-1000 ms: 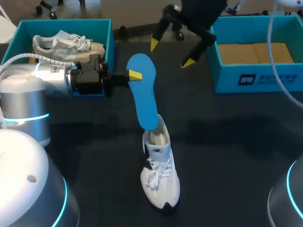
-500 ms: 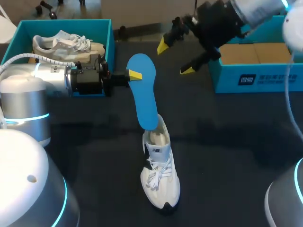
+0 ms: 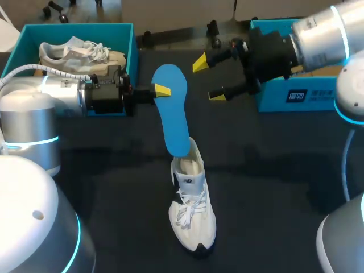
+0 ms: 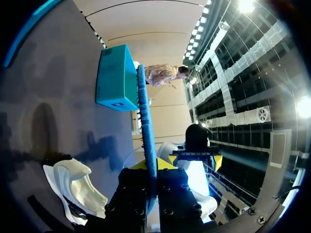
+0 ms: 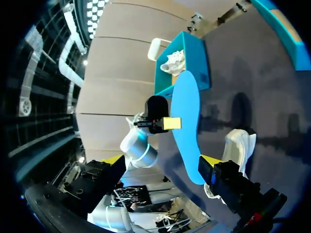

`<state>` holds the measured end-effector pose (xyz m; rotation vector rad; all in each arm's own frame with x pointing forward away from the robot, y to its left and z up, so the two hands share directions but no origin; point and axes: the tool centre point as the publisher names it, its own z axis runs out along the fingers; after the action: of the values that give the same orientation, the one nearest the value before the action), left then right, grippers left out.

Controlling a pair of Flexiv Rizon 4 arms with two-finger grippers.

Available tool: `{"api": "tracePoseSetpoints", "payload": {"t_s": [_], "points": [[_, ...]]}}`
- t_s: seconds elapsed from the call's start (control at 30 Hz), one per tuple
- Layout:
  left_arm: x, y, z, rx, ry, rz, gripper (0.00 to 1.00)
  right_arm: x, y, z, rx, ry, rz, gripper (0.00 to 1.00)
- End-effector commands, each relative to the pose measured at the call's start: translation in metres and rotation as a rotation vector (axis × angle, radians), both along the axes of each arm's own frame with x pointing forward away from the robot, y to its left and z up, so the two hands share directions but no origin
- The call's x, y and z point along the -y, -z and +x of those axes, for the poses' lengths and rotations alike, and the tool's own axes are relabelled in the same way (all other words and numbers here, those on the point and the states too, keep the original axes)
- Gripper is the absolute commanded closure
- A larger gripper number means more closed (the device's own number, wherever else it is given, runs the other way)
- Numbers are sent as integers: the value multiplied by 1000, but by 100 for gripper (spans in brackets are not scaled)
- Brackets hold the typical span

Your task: Take the shoe out of the shoebox, open the shoe tongue, remove and reinsert the insole, then place the shoe into the shoebox

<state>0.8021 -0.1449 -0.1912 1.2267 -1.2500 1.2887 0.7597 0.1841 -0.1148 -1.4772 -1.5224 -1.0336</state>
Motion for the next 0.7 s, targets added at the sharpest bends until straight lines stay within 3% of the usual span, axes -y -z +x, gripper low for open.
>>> {"api": "tracePoseSetpoints", "payload": {"t_s": [0.03, 0.2, 0.53, 0.7], "points": [[-7, 0, -1, 19, 4, -20, 100, 0, 6, -3, 2, -1, 183, 0], [-12, -3, -1, 87, 10, -46, 100, 0, 8, -2, -8, -12, 192, 0], [-22, -17, -10, 388, -14, -93, 100, 2, 10, 0, -13, -39, 225, 0], [-29, -28, -19, 722, -44, -159, 100, 3, 11, 1, -26, -50, 247, 0]]}}
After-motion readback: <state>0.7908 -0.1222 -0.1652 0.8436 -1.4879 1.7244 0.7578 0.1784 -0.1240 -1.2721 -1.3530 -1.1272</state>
